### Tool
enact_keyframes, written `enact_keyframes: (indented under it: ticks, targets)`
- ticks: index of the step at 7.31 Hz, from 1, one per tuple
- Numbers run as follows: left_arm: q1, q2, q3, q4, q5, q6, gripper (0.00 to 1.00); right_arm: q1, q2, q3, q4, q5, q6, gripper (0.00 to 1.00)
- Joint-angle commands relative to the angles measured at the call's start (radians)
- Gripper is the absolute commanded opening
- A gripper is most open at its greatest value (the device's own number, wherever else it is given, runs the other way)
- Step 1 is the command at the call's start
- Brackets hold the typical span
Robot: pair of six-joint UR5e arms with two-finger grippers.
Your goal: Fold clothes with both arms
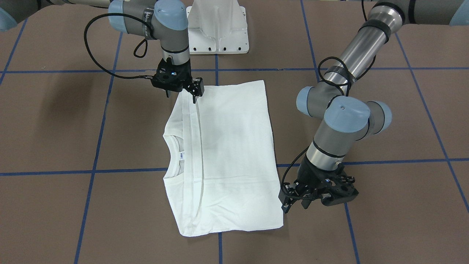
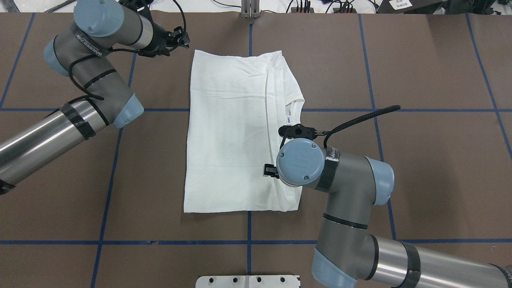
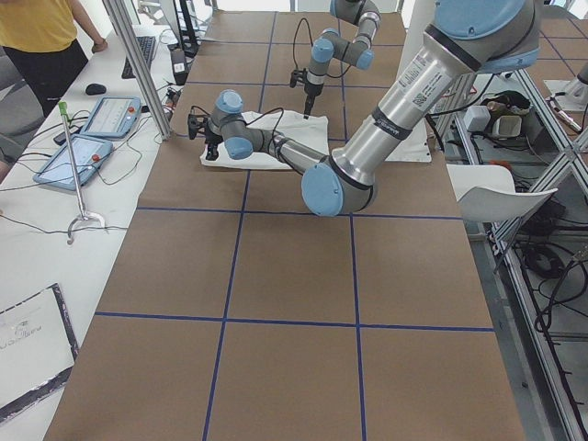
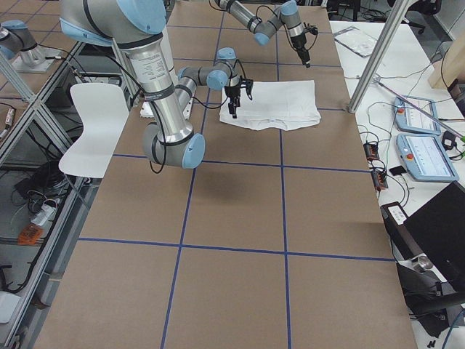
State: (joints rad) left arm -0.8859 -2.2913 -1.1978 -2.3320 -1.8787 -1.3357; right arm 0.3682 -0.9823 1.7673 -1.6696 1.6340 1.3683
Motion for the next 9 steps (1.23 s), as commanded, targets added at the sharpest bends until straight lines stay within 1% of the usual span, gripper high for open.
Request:
enact_keyframes:
  ticks: [1, 3, 4, 5, 6, 7, 8, 9]
  targets:
    - [-0.005, 0.019, -0.025, 0.000, -0.007, 0.000, 0.70, -0.015, 0.025, -0.052, -0.009, -0.019, -0.138, 1.00]
    - [-0.008, 0.019, -0.026, 0.000, -0.014, 0.000, 0.70, -0.025, 0.019, -0.040, -0.070, -0.031, -0.175, 1.00]
    - [-0.017, 0.019, -0.026, 0.000, -0.022, 0.000, 0.70, -0.016, -0.005, -0.034, -0.079, -0.032, -0.217, 1.00]
    - [-0.021, 0.019, -0.026, 0.000, -0.032, 0.000, 0.70, -0.003, -0.080, 0.044, -0.084, -0.029, -0.242, 1.00]
    - [-0.021, 0.019, -0.026, 0.000, -0.033, -0.002, 0.70, 0.012, -0.167, 0.148, -0.087, -0.023, -0.317, 1.00]
    - [-0.021, 0.019, -0.038, 0.011, -0.034, -0.006, 0.70, 0.006, -0.224, 0.215, -0.091, -0.028, -0.307, 1.00]
    - [-0.021, 0.021, -0.078, 0.055, -0.034, -0.008, 0.70, 0.001, -0.223, 0.222, -0.088, -0.022, -0.214, 1.00]
    - [-0.021, 0.041, -0.115, 0.066, -0.033, -0.017, 0.70, -0.008, -0.191, 0.219, -0.082, -0.020, -0.004, 1.00]
